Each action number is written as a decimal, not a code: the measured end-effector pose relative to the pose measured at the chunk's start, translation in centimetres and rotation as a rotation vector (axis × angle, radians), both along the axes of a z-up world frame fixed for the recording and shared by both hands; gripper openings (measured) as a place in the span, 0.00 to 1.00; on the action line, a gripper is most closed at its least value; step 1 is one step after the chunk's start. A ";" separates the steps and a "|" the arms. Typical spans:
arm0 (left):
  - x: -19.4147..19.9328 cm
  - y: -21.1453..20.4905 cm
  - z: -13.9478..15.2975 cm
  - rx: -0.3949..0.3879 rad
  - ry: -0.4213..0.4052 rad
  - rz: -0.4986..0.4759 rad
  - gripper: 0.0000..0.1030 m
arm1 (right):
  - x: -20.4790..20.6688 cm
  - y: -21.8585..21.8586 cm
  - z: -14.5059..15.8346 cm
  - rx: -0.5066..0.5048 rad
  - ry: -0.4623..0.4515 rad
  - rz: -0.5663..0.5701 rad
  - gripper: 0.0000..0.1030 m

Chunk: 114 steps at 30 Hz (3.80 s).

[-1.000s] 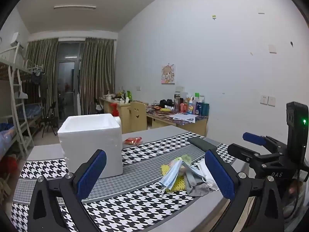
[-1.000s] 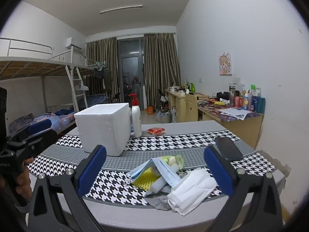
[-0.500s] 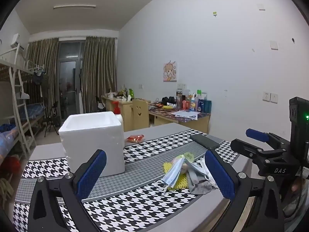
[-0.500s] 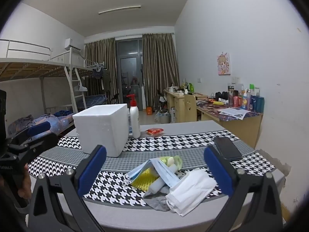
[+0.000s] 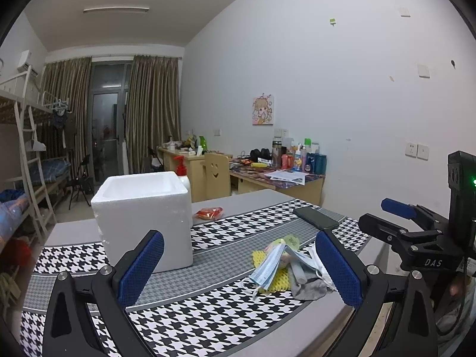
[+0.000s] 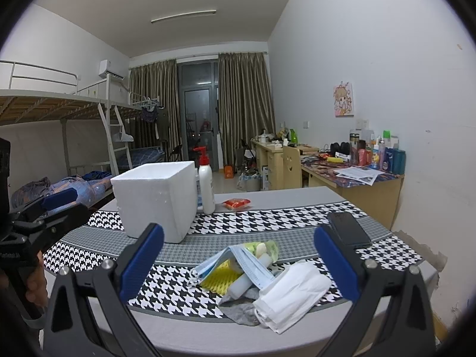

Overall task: Organize soft objects
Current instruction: 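Move both tools toward the pile of soft items on the runner, then close the left tool on the blue face mask and lift it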

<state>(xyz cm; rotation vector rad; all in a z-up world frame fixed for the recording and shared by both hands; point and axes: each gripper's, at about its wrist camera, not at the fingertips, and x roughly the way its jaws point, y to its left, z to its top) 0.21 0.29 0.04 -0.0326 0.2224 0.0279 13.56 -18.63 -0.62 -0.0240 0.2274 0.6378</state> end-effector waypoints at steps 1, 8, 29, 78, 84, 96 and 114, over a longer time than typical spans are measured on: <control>0.0 -0.1 0.0 0.002 -0.001 0.004 0.99 | 0.1 0.0 0.0 0.001 0.001 0.000 0.99; 0.3 -0.1 0.2 0.018 -0.001 0.004 0.99 | 0.3 0.0 0.2 0.004 0.003 -0.005 0.99; 1.8 -0.4 -0.1 0.018 0.015 0.000 0.99 | 1.4 -0.1 -0.4 0.007 0.024 -0.003 0.99; 14.3 -3.9 -7.4 0.125 0.347 -0.086 0.99 | 8.8 -3.0 -5.7 -0.050 0.246 -0.144 0.97; 15.2 -4.4 -8.1 0.151 0.373 -0.084 0.98 | 9.6 -3.7 -6.4 -0.053 0.277 -0.174 0.97; 17.9 -4.9 -9.4 0.171 0.459 -0.092 0.58 | 10.8 -4.2 -8.0 -0.065 0.333 -0.184 0.97; 18.3 -4.6 -10.1 0.143 0.494 -0.127 0.08 | 12.4 -3.3 -9.9 -0.106 0.420 -0.177 0.84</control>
